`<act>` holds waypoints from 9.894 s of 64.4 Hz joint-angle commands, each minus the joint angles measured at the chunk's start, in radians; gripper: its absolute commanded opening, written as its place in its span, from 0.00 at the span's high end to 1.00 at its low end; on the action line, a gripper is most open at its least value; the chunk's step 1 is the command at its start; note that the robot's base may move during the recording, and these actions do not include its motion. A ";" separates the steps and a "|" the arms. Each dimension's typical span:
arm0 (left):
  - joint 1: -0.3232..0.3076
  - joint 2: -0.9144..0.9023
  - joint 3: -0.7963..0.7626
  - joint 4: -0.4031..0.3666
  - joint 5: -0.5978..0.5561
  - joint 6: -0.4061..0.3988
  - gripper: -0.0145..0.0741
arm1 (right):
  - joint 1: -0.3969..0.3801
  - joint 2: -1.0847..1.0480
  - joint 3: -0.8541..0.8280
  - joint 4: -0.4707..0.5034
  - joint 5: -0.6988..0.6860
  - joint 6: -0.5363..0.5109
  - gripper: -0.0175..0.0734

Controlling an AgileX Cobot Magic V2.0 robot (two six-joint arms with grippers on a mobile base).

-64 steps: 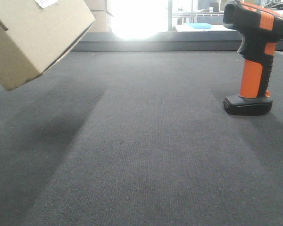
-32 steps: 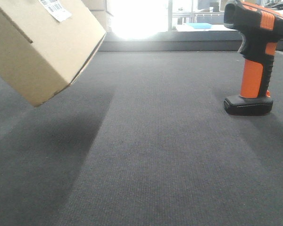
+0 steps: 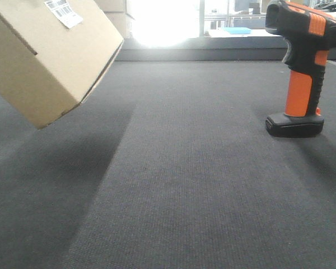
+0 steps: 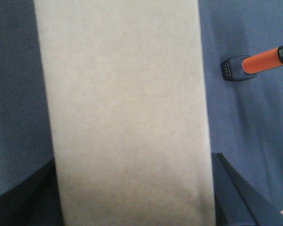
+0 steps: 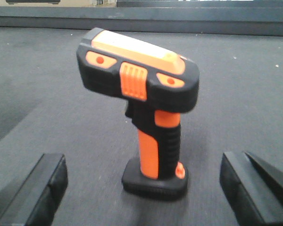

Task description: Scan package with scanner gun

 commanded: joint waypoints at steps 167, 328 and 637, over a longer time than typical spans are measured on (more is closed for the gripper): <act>0.000 -0.013 -0.003 0.027 -0.031 0.007 0.96 | 0.052 0.648 -0.237 0.202 -0.465 0.093 0.55; 0.000 -0.013 -0.003 0.023 -0.002 -0.004 0.96 | 0.052 0.297 -0.544 0.007 0.241 -0.157 0.98; 0.000 0.302 -0.263 0.547 0.087 -0.081 0.96 | 0.030 -0.379 -0.179 -0.090 0.462 -0.017 0.99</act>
